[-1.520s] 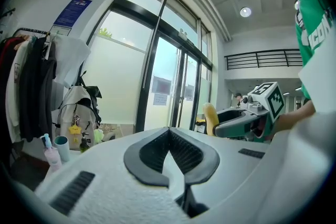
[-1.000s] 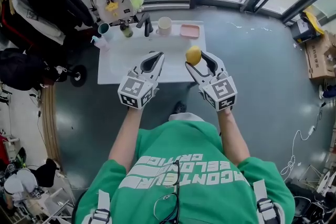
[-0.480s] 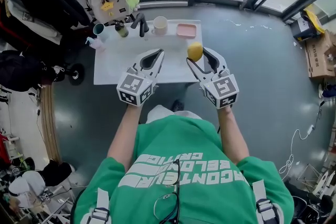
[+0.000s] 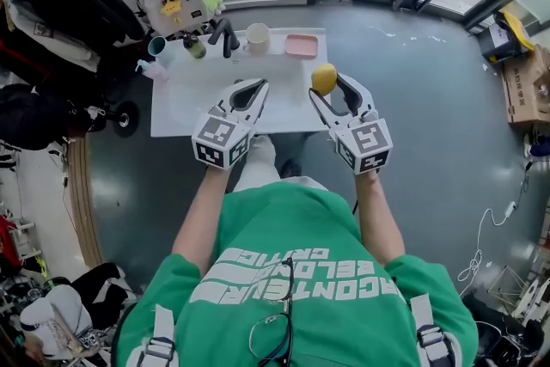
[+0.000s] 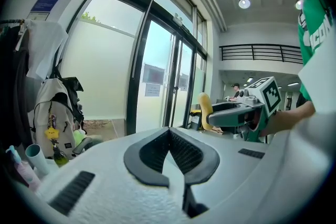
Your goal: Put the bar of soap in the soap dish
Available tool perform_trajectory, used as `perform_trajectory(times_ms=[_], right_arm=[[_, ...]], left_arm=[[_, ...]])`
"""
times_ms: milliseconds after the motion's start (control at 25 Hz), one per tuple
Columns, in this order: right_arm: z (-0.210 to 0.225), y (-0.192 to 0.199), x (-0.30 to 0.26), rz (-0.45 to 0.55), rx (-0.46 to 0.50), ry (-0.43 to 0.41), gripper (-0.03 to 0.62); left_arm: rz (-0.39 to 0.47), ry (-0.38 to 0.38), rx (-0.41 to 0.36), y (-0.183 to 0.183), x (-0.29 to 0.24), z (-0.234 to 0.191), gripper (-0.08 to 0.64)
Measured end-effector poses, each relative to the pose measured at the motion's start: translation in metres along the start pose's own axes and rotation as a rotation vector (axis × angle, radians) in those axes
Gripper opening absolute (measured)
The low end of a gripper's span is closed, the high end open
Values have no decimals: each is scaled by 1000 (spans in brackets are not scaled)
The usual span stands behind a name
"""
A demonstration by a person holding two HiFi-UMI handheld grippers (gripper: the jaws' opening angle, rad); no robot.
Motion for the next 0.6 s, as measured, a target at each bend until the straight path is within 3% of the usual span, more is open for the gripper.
perform_trajectory(times_ms=[600], right_arm=[[34, 8, -39, -53, -2, 6, 245]], left_arm=[[-21, 37, 2, -10, -44, -33, 9]])
Point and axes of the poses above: the fingertips, and each gripper's own axes: x backward along the fingers, z to its right, y out of its underside, the point moved 4 cm from there along x, backward along the fingers, and after that the axes turned 3 degrees about x, right-handed, at the moved point
